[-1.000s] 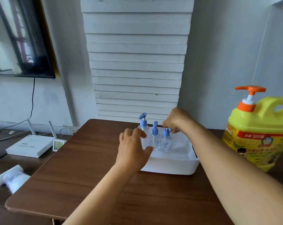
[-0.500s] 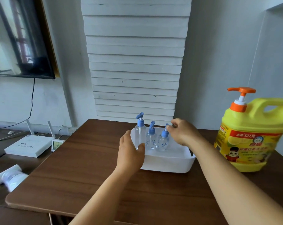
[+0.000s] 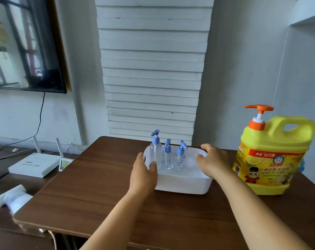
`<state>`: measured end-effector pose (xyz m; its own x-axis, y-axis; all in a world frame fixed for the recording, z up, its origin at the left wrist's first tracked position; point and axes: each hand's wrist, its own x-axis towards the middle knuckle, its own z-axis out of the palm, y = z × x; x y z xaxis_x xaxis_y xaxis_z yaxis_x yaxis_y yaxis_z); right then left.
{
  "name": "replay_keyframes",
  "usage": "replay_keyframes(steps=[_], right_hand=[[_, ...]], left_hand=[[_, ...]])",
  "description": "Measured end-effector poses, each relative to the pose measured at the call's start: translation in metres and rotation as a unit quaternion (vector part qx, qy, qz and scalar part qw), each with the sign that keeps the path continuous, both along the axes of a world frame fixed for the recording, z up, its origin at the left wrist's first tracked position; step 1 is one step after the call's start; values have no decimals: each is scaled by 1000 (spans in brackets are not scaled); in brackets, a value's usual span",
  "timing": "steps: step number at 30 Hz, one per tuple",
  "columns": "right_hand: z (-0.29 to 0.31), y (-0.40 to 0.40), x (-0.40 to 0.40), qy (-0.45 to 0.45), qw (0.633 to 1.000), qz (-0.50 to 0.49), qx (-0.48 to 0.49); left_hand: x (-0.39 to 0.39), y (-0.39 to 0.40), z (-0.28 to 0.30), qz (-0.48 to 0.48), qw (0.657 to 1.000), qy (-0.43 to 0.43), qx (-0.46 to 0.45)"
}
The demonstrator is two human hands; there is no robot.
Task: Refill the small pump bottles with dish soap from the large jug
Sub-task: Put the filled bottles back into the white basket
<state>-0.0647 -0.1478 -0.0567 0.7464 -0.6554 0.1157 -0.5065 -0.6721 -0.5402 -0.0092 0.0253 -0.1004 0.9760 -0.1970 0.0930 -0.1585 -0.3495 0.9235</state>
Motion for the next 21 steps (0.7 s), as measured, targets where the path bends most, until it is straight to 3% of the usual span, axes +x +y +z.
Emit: replay_keyframes(steps=[2, 8, 21], right_hand=[[-7, 1, -3, -1, 1000, -22, 8], [-25, 11, -4, -92, 968, -99, 212], [-22, 44, 46, -166, 938, -35, 302]], left_hand=[[0, -1, -1, 4, 1000, 4, -3], [-4, -8, 2, 36, 997, 36, -59], [49, 27, -1, 91, 987, 58, -117]])
